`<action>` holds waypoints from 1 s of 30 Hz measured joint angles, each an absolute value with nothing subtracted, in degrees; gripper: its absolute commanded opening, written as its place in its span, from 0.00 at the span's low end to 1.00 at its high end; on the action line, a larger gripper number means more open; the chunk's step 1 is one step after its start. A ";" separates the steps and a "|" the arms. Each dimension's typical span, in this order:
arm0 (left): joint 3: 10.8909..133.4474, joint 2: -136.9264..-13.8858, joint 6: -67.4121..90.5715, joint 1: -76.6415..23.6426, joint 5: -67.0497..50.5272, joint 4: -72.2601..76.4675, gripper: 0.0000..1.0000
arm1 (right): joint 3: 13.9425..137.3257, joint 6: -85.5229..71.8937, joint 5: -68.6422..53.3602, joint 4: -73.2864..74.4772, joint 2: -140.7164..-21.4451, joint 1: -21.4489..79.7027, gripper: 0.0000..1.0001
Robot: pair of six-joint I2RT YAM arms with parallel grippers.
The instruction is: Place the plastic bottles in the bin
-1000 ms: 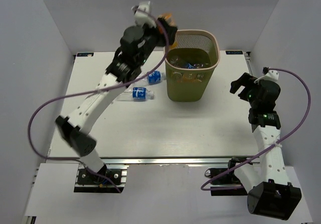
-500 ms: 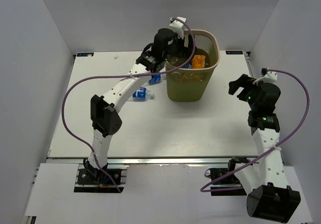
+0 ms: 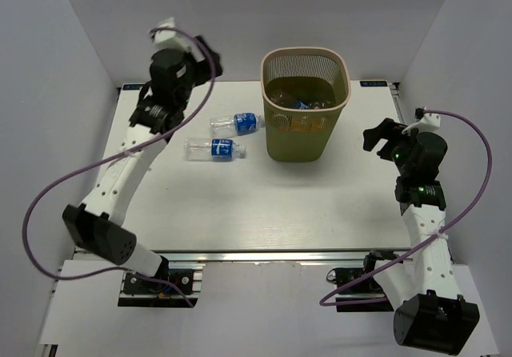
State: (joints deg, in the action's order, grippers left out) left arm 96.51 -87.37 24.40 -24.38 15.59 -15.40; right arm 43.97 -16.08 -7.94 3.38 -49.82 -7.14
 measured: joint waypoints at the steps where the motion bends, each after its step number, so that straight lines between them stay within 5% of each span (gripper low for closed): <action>1: 92.82 -85.21 26.20 -22.31 16.93 -15.53 0.98 | 43.97 -16.10 -7.62 3.38 -50.02 -7.14 0.89; 14: 64.64 -84.79 49.17 -11.31 15.62 -24.88 0.98 | 43.97 -16.58 -3.92 3.70 -51.37 -7.14 0.89; 30: 60.45 -98.91 64.40 -10.79 14.46 -16.14 0.97 | 43.97 -16.82 -2.09 3.73 -52.31 -7.14 0.89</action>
